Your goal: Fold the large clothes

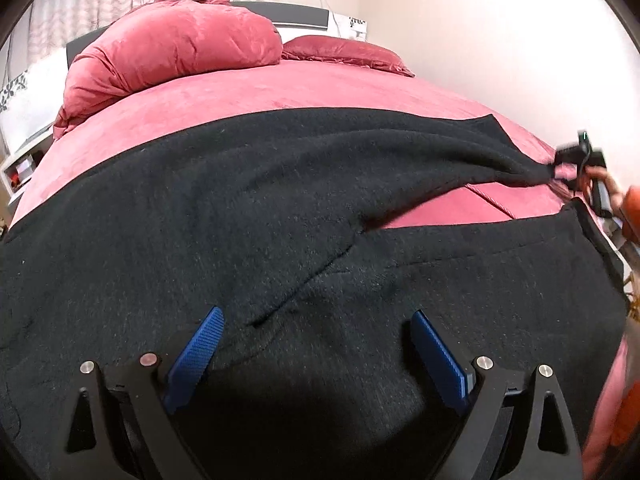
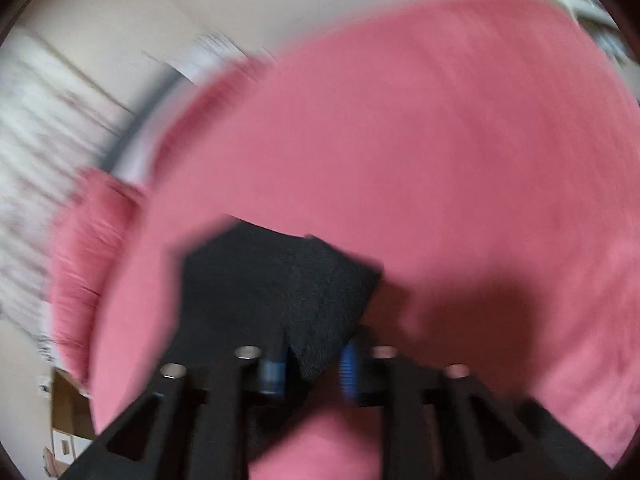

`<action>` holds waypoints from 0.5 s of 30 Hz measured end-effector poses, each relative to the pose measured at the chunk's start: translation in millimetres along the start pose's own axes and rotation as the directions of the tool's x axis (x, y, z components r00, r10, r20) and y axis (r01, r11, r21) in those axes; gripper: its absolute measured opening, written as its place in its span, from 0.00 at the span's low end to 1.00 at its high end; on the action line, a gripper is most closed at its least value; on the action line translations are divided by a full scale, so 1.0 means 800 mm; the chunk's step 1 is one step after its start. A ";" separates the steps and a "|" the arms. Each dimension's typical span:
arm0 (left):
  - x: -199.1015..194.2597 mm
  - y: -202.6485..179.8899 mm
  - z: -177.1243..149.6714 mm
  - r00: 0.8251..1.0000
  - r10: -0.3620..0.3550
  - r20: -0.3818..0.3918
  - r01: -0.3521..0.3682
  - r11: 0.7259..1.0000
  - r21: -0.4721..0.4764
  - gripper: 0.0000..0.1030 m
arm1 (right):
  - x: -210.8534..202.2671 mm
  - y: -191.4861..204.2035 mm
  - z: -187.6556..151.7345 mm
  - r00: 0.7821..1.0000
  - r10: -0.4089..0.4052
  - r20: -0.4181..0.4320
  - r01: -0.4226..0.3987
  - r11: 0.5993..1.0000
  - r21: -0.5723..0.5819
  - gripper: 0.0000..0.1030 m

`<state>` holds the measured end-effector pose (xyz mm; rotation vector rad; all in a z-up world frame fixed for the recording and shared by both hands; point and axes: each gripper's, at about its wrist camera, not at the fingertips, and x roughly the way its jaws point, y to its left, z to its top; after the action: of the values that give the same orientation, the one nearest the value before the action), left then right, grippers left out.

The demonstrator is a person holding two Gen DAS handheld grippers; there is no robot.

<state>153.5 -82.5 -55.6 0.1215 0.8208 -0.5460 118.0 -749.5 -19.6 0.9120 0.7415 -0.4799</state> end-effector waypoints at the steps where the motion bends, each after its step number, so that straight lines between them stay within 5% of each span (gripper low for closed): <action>1: -0.001 0.002 0.000 1.000 -0.007 -0.003 0.007 1.000 -0.010 0.91 | 0.004 -0.022 -0.007 1.000 -0.022 -0.011 0.023 0.998 0.057 0.32; 4: -0.013 0.005 -0.007 1.000 -0.010 -0.005 0.010 1.000 -0.023 0.93 | -0.020 -0.052 -0.017 0.992 0.095 0.079 -0.110 0.972 0.207 0.37; 7: -0.019 0.000 -0.019 1.000 0.006 -0.013 -0.006 1.000 -0.011 0.98 | -0.015 -0.047 -0.010 0.976 0.217 0.026 -0.217 0.949 0.229 0.47; 12: -0.016 -0.012 -0.038 0.999 0.047 -0.014 -0.047 0.999 0.001 0.99 | 0.018 -0.044 0.013 0.976 0.218 0.009 -0.207 0.913 0.351 0.54; 13: -0.016 -0.012 -0.037 0.999 0.049 -0.014 -0.049 0.999 -0.005 0.99 | 0.024 -0.036 0.020 0.980 0.199 0.027 -0.194 0.907 0.374 0.44; 14: -0.015 -0.014 -0.037 0.999 0.050 -0.015 -0.050 0.999 -0.007 1.00 | 0.019 -0.032 0.023 0.981 0.188 0.042 -0.191 0.914 0.358 0.10; 15: -0.016 -0.014 -0.038 0.999 0.049 -0.016 -0.049 0.999 -0.006 1.00 | 0.010 -0.030 0.024 0.977 0.205 0.058 -0.213 0.926 0.313 0.10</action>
<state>120.8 -77.2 -66.1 0.1394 0.8329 -0.4969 114.7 -778.6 -30.7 1.2711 0.5432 -0.4269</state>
